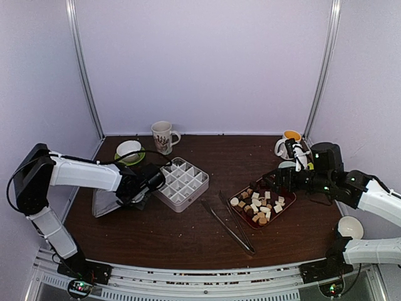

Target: Pack the chocolate

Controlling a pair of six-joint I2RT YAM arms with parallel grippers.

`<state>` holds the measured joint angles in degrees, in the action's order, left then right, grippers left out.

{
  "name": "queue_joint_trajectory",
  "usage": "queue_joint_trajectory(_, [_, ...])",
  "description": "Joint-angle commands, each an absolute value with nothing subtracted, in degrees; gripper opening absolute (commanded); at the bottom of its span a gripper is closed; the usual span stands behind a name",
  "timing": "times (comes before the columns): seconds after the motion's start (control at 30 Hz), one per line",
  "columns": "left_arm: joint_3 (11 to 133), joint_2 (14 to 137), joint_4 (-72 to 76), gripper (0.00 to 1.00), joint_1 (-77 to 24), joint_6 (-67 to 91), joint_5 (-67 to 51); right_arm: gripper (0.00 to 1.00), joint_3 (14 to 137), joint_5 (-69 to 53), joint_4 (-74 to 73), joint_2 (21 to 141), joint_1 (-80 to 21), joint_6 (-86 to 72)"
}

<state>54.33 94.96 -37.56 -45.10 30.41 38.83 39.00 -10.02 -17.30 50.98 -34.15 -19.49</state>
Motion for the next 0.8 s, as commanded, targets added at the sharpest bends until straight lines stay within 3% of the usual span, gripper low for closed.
queue_joint_trajectory(0.0, [51.8,97.2,-31.8,0.11,-45.9,37.7,34.6,1.00,39.3,-8.6,-17.6,50.0,-34.5,-18.7])
queue_joint_trajectory(0.17, [49.9,97.0,-28.4,0.26,-45.9,37.9,31.8,1.00,39.3,-8.3,-17.6,49.7,-34.5,-18.5])
queue_joint_trajectory(0.3, [49.7,96.8,-27.3,0.30,-45.9,38.4,29.6,1.00,39.5,-8.3,-17.5,49.9,-34.5,-18.5])
queue_joint_trajectory(0.53, [50.2,90.0,-28.8,0.60,-45.8,38.7,28.3,1.00,40.2,-8.3,-17.9,50.4,-34.5,-18.2])
queue_joint_trajectory(0.77, [51.5,83.1,-28.6,0.66,-42.1,36.5,24.4,1.00,40.7,-9.1,-17.9,51.3,-34.6,-18.7])
